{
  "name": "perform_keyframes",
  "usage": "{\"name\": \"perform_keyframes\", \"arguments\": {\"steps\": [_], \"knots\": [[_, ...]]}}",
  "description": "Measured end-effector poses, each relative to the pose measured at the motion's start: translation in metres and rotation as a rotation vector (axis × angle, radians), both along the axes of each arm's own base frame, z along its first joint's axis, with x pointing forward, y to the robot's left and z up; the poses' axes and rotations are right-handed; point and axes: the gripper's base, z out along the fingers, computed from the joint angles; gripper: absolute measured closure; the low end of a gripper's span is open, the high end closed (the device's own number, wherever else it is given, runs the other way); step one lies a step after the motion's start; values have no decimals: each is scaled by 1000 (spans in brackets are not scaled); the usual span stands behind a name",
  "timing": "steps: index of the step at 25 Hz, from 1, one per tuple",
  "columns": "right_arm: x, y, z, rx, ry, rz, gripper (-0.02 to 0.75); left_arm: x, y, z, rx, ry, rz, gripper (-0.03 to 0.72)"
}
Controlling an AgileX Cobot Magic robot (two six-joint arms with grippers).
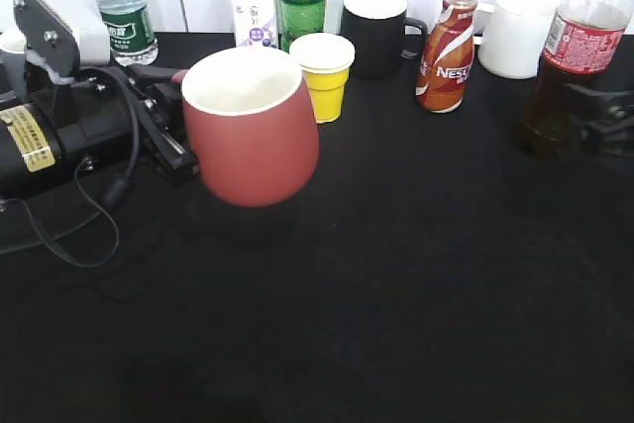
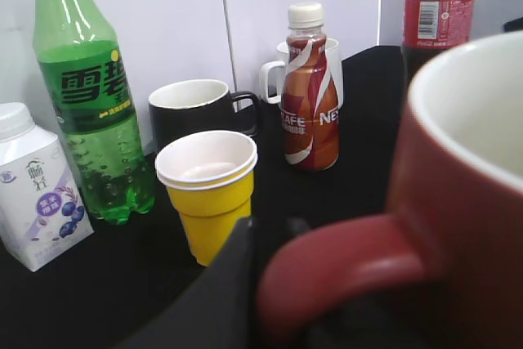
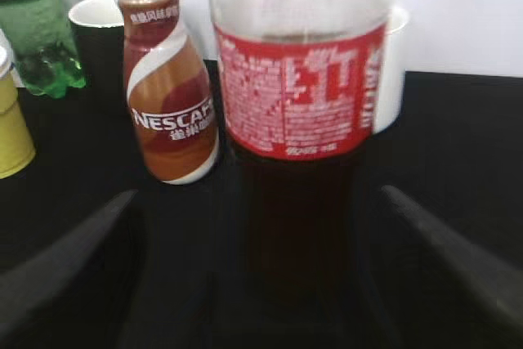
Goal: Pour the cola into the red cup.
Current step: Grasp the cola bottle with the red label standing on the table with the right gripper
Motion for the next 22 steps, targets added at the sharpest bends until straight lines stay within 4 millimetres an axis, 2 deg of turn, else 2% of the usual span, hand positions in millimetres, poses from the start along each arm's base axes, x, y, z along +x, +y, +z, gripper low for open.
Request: {"name": "perform_keyframes", "arguments": {"steps": [3, 7, 13, 16, 20, 22], "knots": [[23, 0, -17, 13, 27, 4, 69, 0, 0, 0, 0, 0, 0, 626], [45, -5, -22, 24, 2, -48, 69, 0, 0, 0, 0, 0, 0, 626], [75, -2, -32, 7, -30, 6, 76, 0, 0, 0, 0, 0, 0, 626], [88, 0, -35, 3, -54, 30, 106, 0, 0, 0, 0, 0, 0, 626], [90, 0, -32, 70, -58, 25, 239, 0, 0, 0, 0, 0, 0, 627], [90, 0, -32, 102, -54, 22, 239, 0, 0, 0, 0, 0, 0, 627]]}}
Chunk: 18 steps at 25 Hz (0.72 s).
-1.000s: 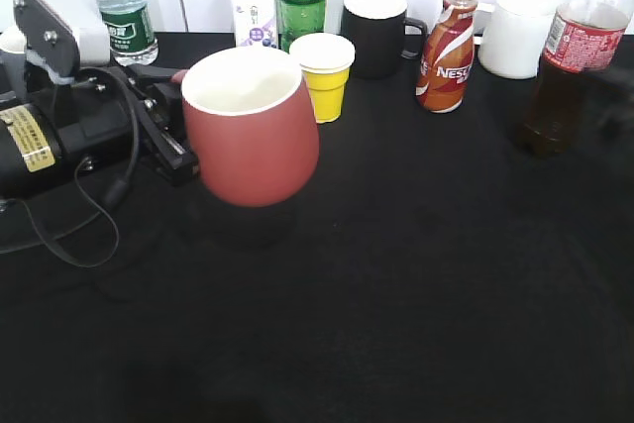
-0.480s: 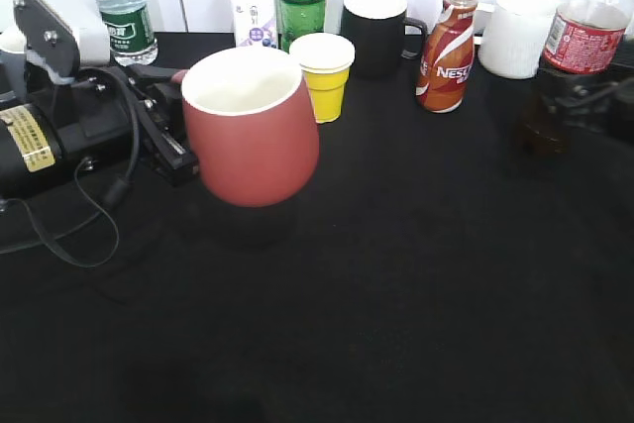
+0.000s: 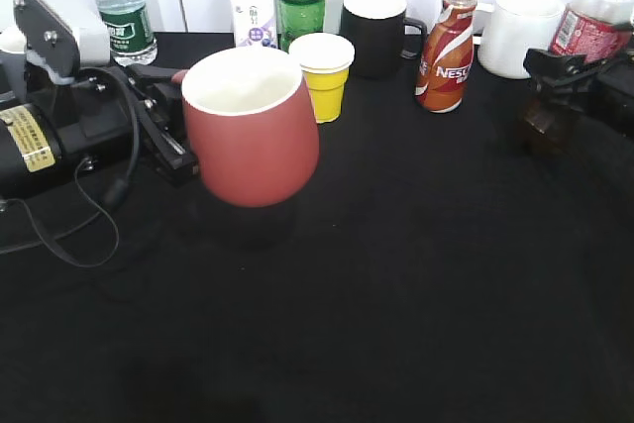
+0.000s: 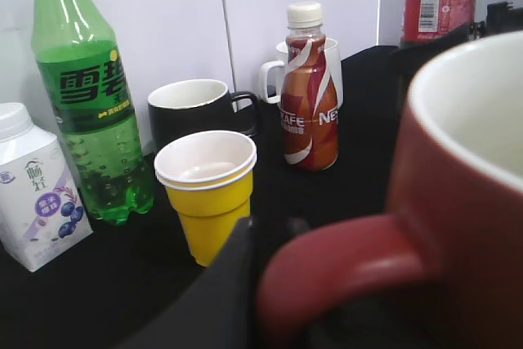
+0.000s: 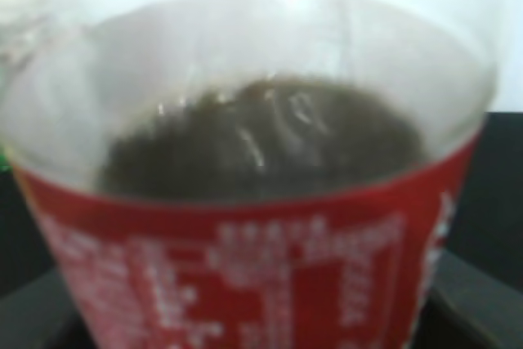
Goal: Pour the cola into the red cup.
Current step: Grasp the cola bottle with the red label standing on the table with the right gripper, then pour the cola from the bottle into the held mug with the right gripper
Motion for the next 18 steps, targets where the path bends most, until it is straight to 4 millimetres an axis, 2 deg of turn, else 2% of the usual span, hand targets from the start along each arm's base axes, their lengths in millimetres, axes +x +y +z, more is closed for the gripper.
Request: {"name": "perform_keyframes", "arguments": {"steps": [6, 8, 11, 14, 16, 18], "knots": [[0, 0, 1, 22, -27, 1, 239, -2, -1, -1, 17, -7, -27, 627], [-2, 5, 11, -12, -76, 54, 239, -4, -8, -1, 34, -3, -51, 627], [-20, 23, 55, -170, -230, 279, 239, -12, -40, 3, 97, 7, -133, 627], [-47, 36, 97, -330, -379, 460, 239, -11, -71, 14, 99, -1, -192, 627], [-63, 40, 122, -404, -467, 507, 239, -8, -93, 16, 99, -1, -230, 627], [-73, 40, 136, -493, -504, 497, 239, -6, -114, 21, 107, -17, -259, 627]]}}
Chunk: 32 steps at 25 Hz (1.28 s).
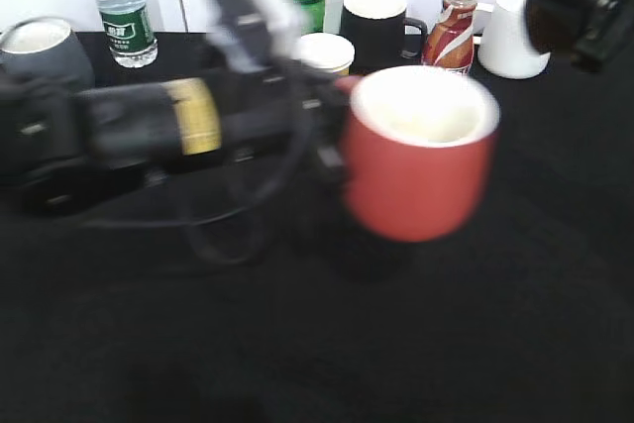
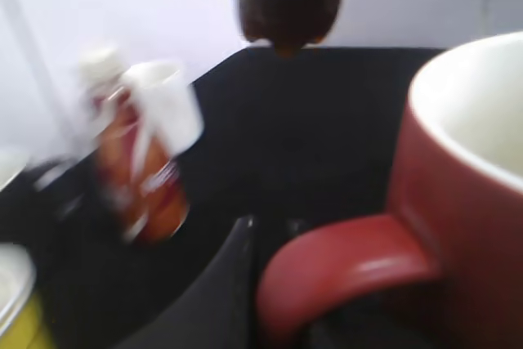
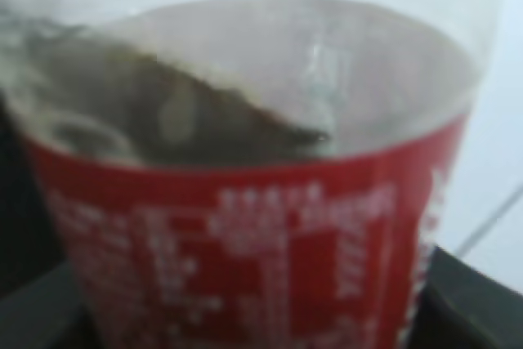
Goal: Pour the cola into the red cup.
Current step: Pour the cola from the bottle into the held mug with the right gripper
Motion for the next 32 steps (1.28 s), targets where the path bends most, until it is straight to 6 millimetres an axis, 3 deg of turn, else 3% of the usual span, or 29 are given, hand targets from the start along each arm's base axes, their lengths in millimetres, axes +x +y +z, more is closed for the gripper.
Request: {"name": "perform_keyframes", "arguments": {"steps": [4, 12, 32], "knots": [[-1, -1, 1, -242, -204, -40, 241, 1, -23, 0, 28, -4, -26, 627], [5, -9, -8, -659, -424, -130, 243, 4, -21, 5, 1, 15, 13, 627], [6, -10, -9, -819, -548, -132, 244, 10, -16, 8, -41, 18, 43, 627]]}}
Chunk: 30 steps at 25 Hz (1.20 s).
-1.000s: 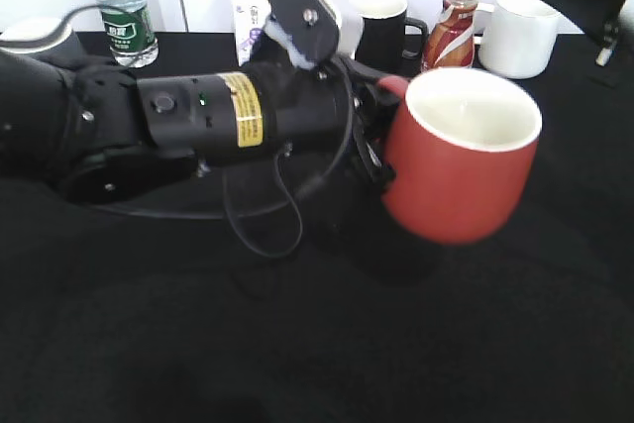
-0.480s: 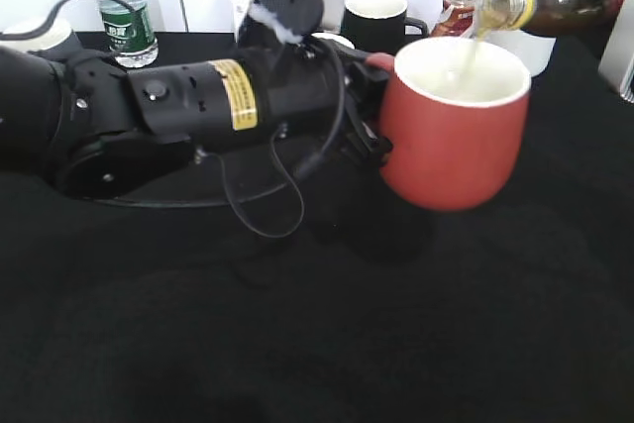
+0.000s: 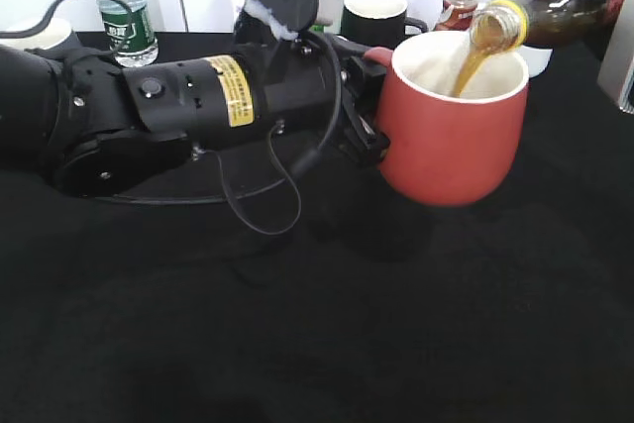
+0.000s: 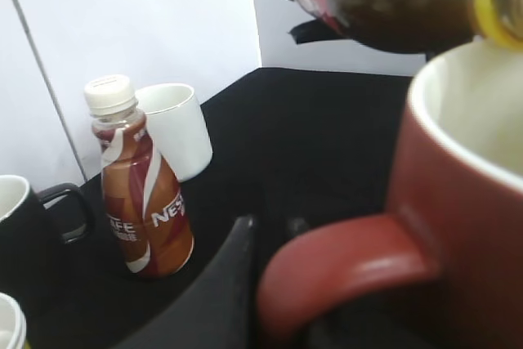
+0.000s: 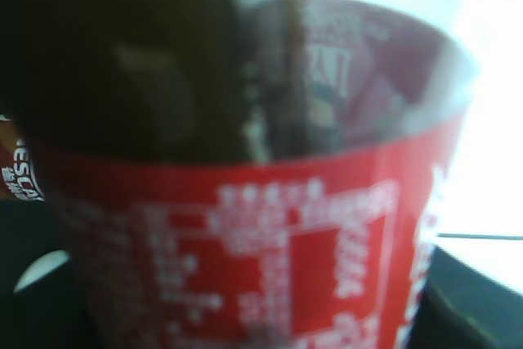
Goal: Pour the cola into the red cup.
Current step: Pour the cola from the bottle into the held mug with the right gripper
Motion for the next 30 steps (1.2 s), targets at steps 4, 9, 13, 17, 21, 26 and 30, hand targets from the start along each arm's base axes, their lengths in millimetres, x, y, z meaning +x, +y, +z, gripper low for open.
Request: {"name": "perform_keyframes", "arguments": {"steps": [4, 9, 13, 17, 21, 26, 30], "knots": [[0, 0, 0, -23, -19, 2, 244, 0, 0, 0, 7, -8, -7, 627], [0, 0, 0, -32, -27, 3, 244, -1, -1, -1, 18, -17, -19, 627], [0, 0, 0, -52, -42, 5, 244, -1, -1, -1, 25, -20, -23, 627], [0, 0, 1, -80, -69, 11, 245, -1, -1, -2, 34, -21, -24, 627], [0, 0, 1, -104, -94, 16, 245, -2, -1, -3, 41, -21, -25, 627], [0, 1, 2, -108, -103, 18, 245, -2, -1, -3, 43, -23, -26, 627], [0, 1, 2, -110, -105, 19, 245, -2, -1, -3, 44, -24, -27, 627]]}}
